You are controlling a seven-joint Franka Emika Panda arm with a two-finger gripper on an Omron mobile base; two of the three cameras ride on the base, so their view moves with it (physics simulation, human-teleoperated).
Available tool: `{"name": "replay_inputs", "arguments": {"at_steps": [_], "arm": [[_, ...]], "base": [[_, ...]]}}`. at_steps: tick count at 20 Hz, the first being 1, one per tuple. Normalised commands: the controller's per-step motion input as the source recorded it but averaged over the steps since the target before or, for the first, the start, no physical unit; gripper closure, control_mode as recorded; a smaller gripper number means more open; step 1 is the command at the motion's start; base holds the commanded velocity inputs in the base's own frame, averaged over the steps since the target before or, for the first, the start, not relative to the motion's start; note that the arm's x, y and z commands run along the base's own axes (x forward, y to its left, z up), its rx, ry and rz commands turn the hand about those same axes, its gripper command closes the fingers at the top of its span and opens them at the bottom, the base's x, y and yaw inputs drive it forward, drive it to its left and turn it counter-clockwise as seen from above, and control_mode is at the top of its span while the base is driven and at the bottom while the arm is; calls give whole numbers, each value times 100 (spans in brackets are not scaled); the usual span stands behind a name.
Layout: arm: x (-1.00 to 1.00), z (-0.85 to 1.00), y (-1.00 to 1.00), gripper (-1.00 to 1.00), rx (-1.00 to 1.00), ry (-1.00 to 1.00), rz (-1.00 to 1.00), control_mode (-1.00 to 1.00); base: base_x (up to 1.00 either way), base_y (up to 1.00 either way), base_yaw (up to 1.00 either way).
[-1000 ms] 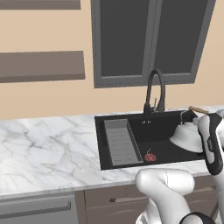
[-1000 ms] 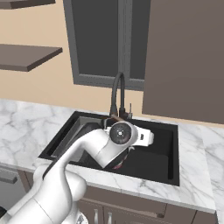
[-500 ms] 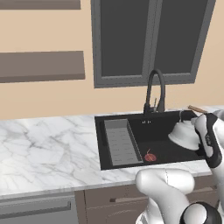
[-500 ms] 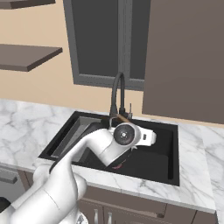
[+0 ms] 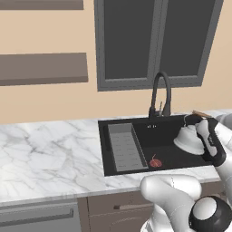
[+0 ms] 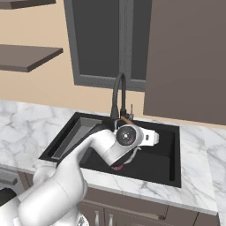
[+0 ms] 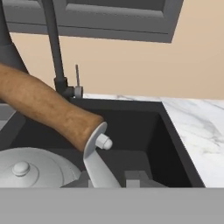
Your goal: Open the cabinet, pick the kettle from the cabinet, and place it in the sink.
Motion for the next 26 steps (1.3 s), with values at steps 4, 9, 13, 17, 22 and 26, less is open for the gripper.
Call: {"name": "replay_inputs", "arguments": {"at_steps": [4,9,13,17,22,26], "arm": [[18,-11,-7,100,0,0,1,-100],[12,-8,-12,100,0,0,9,-100],[16,-5,-11,100,0,0,13,-100],[17,-4,-8,100,-1,0,11,-100],[18,-6,-6,100,-3,0,4,-100],[16,-11,-3,100,-3,0,0,-100]], "base": [[0,0,0],[0,0,0],[0,0,0],[0,0,0],[0,0,0],[0,0,0]]}}
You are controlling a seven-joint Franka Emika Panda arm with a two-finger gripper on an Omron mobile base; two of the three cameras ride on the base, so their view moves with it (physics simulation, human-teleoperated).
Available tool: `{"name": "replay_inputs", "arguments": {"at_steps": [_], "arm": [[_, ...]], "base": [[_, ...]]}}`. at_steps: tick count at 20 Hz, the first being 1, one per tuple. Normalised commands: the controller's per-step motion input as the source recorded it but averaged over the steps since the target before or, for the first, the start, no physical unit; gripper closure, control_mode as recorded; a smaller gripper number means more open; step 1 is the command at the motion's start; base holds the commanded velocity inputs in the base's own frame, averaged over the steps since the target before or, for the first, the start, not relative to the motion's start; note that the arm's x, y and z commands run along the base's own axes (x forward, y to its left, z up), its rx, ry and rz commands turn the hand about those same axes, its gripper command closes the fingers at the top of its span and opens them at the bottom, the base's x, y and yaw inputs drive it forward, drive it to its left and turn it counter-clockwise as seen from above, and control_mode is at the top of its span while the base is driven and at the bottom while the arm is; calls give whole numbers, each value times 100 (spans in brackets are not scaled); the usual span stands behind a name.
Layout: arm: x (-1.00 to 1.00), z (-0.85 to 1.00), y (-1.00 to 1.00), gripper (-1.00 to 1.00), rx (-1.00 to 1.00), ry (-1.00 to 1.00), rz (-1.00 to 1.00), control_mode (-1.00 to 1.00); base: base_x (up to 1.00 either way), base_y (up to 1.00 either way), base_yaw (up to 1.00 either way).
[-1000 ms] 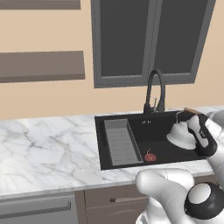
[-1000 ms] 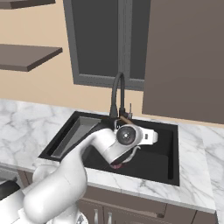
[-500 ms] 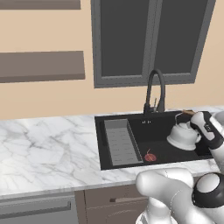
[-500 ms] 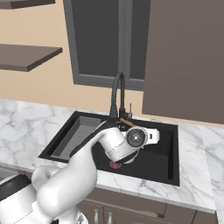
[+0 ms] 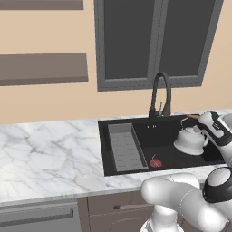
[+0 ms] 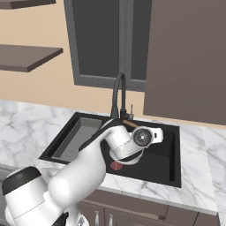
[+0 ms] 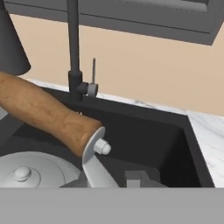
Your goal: Open the cabinet, pick the kettle from the cabinet, and place it in the sink.
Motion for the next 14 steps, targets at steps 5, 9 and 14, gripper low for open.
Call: {"name": "replay_inputs", "arguments": {"at_steps": [5,9,14], "arm": [[11,-23,0,100,-4,0,0,-100],[16,-21,0,100,-1,0,0,-100],[18,-20,0,100,0,0,0,-100]], "base": [[0,0,0],[0,0,0],[0,0,0]]}}
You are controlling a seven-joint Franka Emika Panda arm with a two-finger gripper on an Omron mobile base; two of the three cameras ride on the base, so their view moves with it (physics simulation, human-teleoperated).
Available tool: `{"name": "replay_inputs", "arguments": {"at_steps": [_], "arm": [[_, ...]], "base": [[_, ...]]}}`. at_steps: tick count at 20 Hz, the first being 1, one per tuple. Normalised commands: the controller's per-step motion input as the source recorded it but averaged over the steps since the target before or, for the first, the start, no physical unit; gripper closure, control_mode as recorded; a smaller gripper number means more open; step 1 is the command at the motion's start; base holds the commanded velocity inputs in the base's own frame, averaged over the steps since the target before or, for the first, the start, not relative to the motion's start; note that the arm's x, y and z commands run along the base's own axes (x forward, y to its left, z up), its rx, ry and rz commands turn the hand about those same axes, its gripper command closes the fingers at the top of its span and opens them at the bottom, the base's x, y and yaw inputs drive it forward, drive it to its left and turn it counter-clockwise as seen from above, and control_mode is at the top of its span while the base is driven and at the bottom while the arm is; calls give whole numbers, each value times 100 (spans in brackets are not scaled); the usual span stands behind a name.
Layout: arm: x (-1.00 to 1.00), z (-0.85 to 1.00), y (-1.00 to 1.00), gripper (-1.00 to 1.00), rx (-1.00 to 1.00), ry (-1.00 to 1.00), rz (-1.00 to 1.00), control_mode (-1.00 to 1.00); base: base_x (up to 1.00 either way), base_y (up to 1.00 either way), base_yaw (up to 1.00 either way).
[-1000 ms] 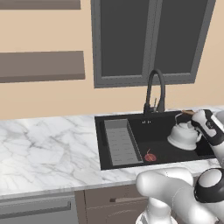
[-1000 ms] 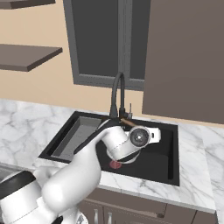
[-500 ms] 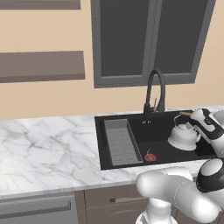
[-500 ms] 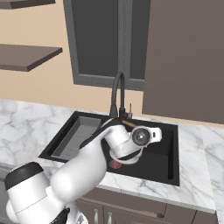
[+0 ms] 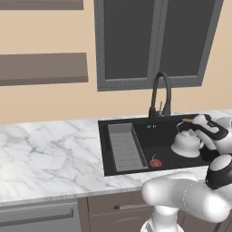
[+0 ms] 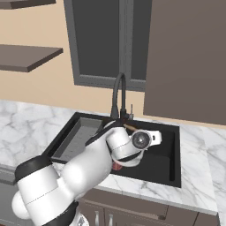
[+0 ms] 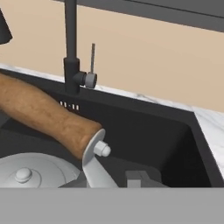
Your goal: Open the cabinet, pick the kettle from the cabinet, and place it in the sink.
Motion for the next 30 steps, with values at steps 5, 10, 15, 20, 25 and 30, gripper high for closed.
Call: {"name": "replay_inputs", "arguments": {"at_steps": [5,10,15,20,25,30], "arm": [[15,-20,-4,100,0,0,0,-100],[14,-21,-8,100,0,0,0,-100],[15,-18,-13,100,0,0,0,-100],[11,-17,-13,100,-2,0,0,-100],[13,-19,-8,100,-4,0,0,-100],[17,-18,-6,100,-2,0,0,-100]], "base": [[0,0,0],[0,0,0],[0,0,0],[0,0,0],[0,0,0],[0,0,0]]}}
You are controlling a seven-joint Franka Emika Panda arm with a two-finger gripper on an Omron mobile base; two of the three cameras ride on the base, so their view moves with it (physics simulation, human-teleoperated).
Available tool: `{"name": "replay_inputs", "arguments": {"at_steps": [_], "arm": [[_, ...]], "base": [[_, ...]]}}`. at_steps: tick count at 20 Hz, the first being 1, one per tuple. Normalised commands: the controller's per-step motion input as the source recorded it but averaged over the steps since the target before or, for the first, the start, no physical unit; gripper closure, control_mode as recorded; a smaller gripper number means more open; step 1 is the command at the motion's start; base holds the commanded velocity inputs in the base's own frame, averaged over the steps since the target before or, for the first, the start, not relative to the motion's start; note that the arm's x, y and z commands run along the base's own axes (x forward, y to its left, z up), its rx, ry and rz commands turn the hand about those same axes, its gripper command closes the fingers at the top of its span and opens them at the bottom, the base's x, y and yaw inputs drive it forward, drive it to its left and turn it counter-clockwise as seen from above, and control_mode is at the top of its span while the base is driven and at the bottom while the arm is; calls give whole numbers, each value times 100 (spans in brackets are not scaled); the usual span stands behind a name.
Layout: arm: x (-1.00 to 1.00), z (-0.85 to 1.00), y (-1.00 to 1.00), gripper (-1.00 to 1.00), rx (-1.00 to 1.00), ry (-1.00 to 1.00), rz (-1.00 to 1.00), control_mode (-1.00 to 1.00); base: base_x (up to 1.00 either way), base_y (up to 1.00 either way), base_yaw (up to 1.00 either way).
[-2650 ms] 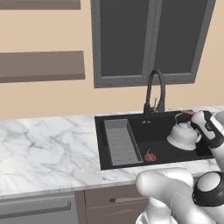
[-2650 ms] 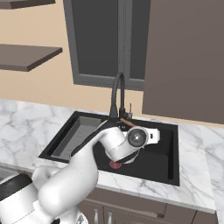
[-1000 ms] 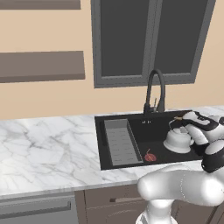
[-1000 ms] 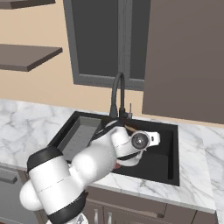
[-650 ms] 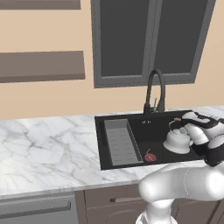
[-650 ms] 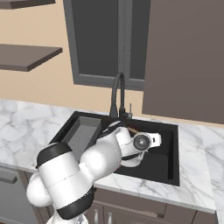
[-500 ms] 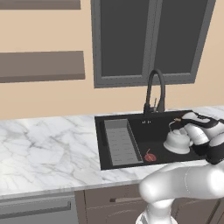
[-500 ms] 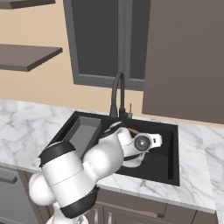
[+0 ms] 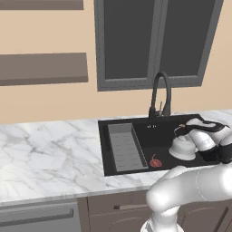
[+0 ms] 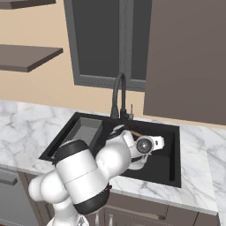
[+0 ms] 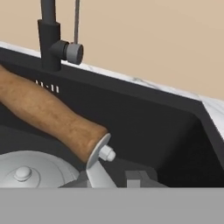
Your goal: Open the cabinet, pick the kettle from the cabinet, and place it in the sink.
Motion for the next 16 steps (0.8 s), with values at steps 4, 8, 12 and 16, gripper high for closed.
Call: {"name": "replay_inputs", "arguments": {"at_steps": [4,8,12,16], "arm": [[17,-16,-5,100,-1,0,0,-100],[17,-15,-8,100,-2,2,0,-100],[16,-16,-8,100,-3,1,0,-100],[16,-17,-6,100,-4,0,0,-100]], "base": [[0,0,0],[0,0,0],[0,0,0],[0,0,0]]}}
